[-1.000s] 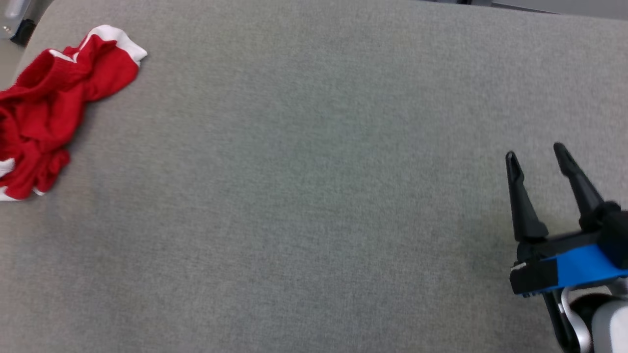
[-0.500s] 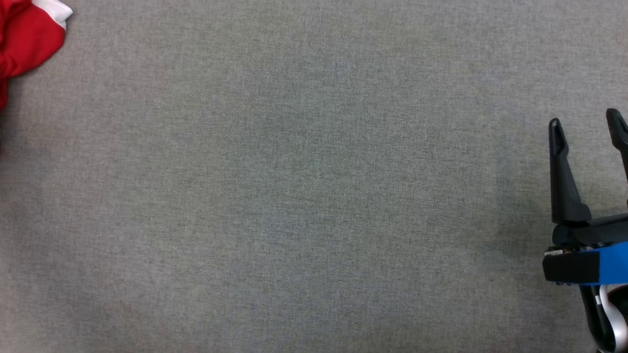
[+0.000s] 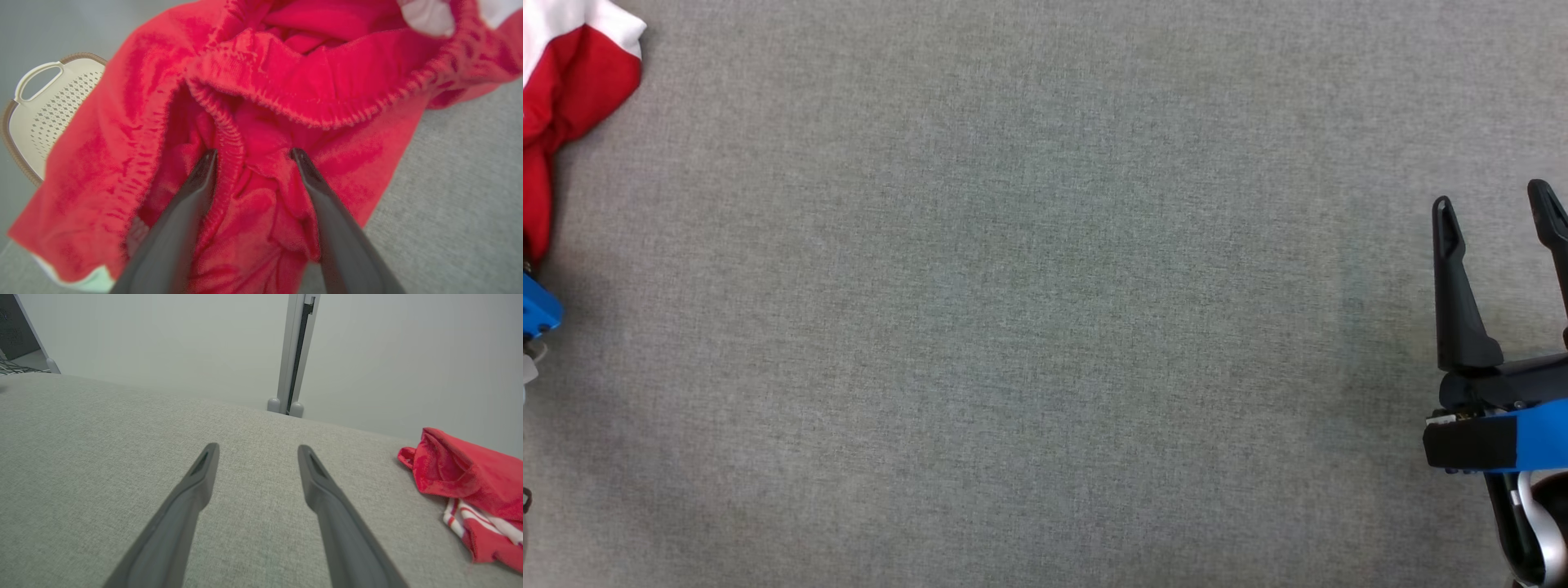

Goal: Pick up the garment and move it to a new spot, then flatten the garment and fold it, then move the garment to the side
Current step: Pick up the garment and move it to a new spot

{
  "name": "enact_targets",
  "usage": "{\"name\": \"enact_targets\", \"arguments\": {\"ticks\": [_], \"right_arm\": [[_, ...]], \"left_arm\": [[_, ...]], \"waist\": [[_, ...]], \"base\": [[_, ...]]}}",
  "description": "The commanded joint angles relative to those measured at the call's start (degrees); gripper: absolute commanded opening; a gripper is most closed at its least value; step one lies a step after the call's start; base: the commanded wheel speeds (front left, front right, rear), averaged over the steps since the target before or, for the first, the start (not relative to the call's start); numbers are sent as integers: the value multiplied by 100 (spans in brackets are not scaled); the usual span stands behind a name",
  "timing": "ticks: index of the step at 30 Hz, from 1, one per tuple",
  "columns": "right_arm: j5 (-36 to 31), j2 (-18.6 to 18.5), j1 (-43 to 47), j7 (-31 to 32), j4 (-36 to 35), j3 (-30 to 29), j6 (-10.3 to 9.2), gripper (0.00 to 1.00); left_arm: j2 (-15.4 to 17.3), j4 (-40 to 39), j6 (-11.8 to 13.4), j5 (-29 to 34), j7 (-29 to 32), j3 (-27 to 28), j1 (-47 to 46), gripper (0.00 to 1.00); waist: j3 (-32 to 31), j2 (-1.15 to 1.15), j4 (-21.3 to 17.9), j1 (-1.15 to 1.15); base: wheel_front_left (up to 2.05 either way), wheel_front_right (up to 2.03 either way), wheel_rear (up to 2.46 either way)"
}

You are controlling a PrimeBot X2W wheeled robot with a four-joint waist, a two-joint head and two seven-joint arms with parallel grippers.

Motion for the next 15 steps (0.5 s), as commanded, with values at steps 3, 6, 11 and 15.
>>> {"name": "enact_targets", "arguments": {"ticks": [3,6,11,15], "right_arm": [[-32,25,6,-26,19,-2,1,100],[6,55,40,-69,86,-11,1,100],[109,126,87,-216,327,11,1,100],[183,188,132,-355,556,26,1,100]], "left_arm": [[-113,139,-43,4,-55,-122,110,0],[-45,89,-59,37,-294,-199,32,0],[130,-97,-64,157,-615,-449,-213,0],[253,-484,-53,276,-891,-734,-401,0]], "waist": [[-94,0,-50,1],[-219,0,-109,1],[-554,0,-266,1],[-886,0,-409,1]], "base": [[0,0,0],[0,0,0],[0,0,0],[0,0,0]]}}
